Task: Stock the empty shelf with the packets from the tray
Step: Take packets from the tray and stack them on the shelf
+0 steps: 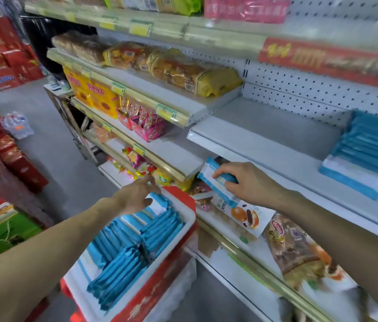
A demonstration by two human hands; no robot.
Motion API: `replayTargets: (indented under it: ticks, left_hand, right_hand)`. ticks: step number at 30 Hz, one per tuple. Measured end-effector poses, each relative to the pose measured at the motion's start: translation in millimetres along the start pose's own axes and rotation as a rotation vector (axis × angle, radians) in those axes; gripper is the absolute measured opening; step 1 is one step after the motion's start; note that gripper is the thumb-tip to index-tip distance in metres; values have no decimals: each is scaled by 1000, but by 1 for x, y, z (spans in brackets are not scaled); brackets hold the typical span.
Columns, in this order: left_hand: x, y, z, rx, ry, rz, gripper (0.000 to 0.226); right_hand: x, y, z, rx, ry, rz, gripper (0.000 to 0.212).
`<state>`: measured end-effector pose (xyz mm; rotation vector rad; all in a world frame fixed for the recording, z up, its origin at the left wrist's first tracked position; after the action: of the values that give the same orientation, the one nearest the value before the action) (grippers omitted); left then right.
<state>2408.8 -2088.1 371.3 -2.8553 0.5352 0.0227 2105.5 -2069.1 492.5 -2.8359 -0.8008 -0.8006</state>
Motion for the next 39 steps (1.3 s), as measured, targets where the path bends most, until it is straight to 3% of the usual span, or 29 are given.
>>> replayTargets:
  ticks: [11, 18, 22, 27, 39]
  left_hand:
    - [7, -17, -3, -160, 248, 100, 38]
    - [12, -30, 4, -69, 267, 197, 30]
    - [4, -30, 11, 46, 321, 198, 37]
    - [-4, -29, 12, -4, 334, 216, 40]
    - [-39, -6, -112, -57, -33, 277, 52]
  right_hand:
    - [17, 8, 16, 30, 54, -10, 37]
    - [24, 16, 30, 81, 97, -25, 33]
    - [24, 18, 34, 83, 116, -20, 34]
    - [18, 13, 32, 100, 118, -16, 32]
    - [-7, 11, -15, 41, 48, -25, 37]
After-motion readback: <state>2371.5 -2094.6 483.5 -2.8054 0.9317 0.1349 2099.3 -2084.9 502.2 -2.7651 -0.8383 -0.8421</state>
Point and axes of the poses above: each hand's wrist, its own y-axis towards the middle knuckle, its own z-axis out of the palm, x = y × z, the point moved 7 cm from there along y, towards the middle knuckle, and after that the axes turned 5 degrees about y, right-handed, at the moved point
